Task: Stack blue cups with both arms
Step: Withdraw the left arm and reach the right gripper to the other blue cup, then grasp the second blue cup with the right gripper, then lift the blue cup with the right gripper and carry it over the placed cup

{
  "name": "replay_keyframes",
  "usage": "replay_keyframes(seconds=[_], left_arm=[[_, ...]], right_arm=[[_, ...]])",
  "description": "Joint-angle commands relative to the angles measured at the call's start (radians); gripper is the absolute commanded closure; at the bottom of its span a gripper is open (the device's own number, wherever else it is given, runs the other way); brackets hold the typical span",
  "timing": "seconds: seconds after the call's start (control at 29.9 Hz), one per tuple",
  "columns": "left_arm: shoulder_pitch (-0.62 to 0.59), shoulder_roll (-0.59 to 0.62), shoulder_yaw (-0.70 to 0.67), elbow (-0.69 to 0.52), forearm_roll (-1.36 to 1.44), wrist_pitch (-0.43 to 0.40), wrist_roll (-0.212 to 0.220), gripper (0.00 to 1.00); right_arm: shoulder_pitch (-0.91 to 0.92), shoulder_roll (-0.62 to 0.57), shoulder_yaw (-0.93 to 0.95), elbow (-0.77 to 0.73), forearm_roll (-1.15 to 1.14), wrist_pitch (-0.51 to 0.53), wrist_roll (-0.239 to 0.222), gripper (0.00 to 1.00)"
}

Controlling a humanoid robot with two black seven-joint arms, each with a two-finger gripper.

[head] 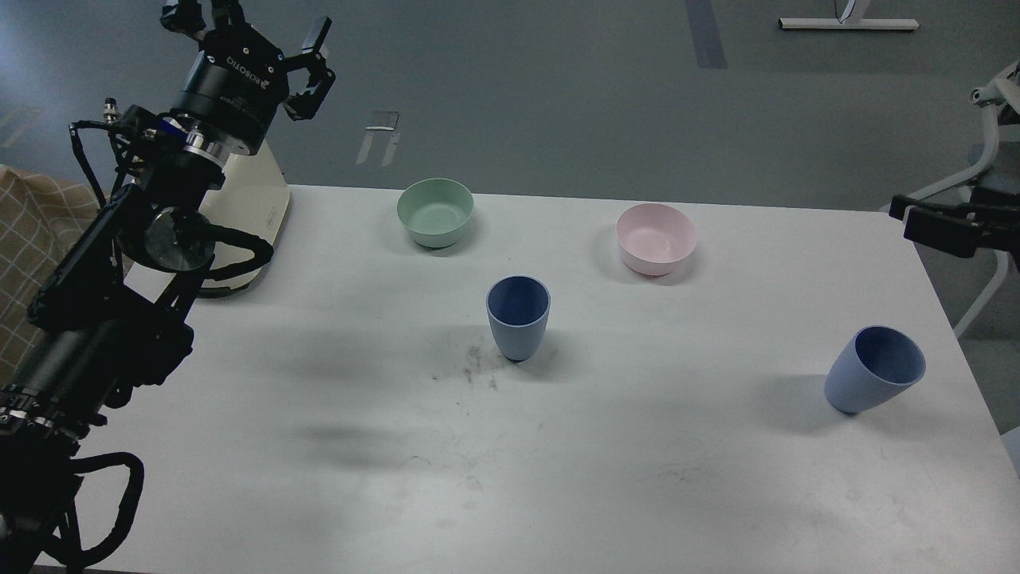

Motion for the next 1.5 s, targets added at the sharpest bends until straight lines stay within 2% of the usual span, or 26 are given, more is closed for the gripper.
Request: replay_keyframes(seconds=[0.0,0.23,0.37,0.5,0.6,0.63,0.7,0.74,0.8,0.9,0.97,1.04,1.3,1.47], left_arm=[[0.000,-0.001,0.002,-0.004,0.002,0.003,0.001,0.02],[0.000,-0.021,0.002,-0.010,0.002,0.006,0.001,0.02],[0.000,-0.024,0.004,-0.010,0.005,0.011,0.001,0.02],[-0.001,-0.027,0.002,-0.010,0.005,0.012,0.001,0.02],[0.000,-0.029,0.002,-0.010,0.007,0.012,0.001,0.02],[0.000,-0.032,0.004,-0.010,0.007,0.012,0.001,0.02],[0.000,-0.033,0.004,-0.010,0.007,0.012,0.001,0.02],[0.000,-0.033,0.004,-0.010,0.007,0.012,0.001,0.02],[0.000,-0.033,0.004,-0.010,0.007,0.014,0.001,0.02],[0.002,-0.033,0.004,-0.010,0.007,0.014,0.002,0.02],[0.002,-0.033,0.004,-0.010,0.007,0.014,0.003,0.02],[0.002,-0.033,0.004,-0.010,0.007,0.014,0.003,0.02],[0.000,-0.033,0.004,-0.013,0.007,0.017,0.005,0.02],[-0.001,-0.033,0.004,-0.016,0.007,0.017,0.005,0.02]], right_arm=[[-0.065,0.004,-0.002,-0.003,-0.069,0.000,-0.003,0.01],[-0.148,0.046,-0.002,-0.054,-0.091,0.000,-0.005,0.05],[-0.154,0.084,-0.001,-0.068,-0.093,0.000,-0.010,0.17],[-0.162,0.110,-0.002,-0.071,-0.106,0.000,-0.011,0.22],[-0.172,0.136,-0.001,-0.083,-0.131,0.000,-0.011,0.34],[-0.174,0.142,-0.002,-0.086,-0.132,0.000,-0.014,0.43],[-0.174,0.144,-0.002,-0.088,-0.134,0.000,-0.020,0.55],[-0.174,0.144,-0.002,-0.089,-0.132,0.000,-0.040,0.63],[-0.175,0.147,-0.002,-0.091,-0.132,0.000,-0.069,0.68],[-0.175,0.158,-0.002,-0.089,-0.132,0.000,-0.076,0.77],[-0.175,0.158,-0.002,-0.089,-0.131,0.000,-0.079,0.92],[-0.175,0.158,-0.002,-0.089,-0.131,0.000,-0.085,1.00],[-0.169,0.181,0.019,-0.080,-0.113,0.000,-0.094,1.00],[-0.093,0.168,0.149,-0.065,0.005,0.000,-0.085,1.00]])
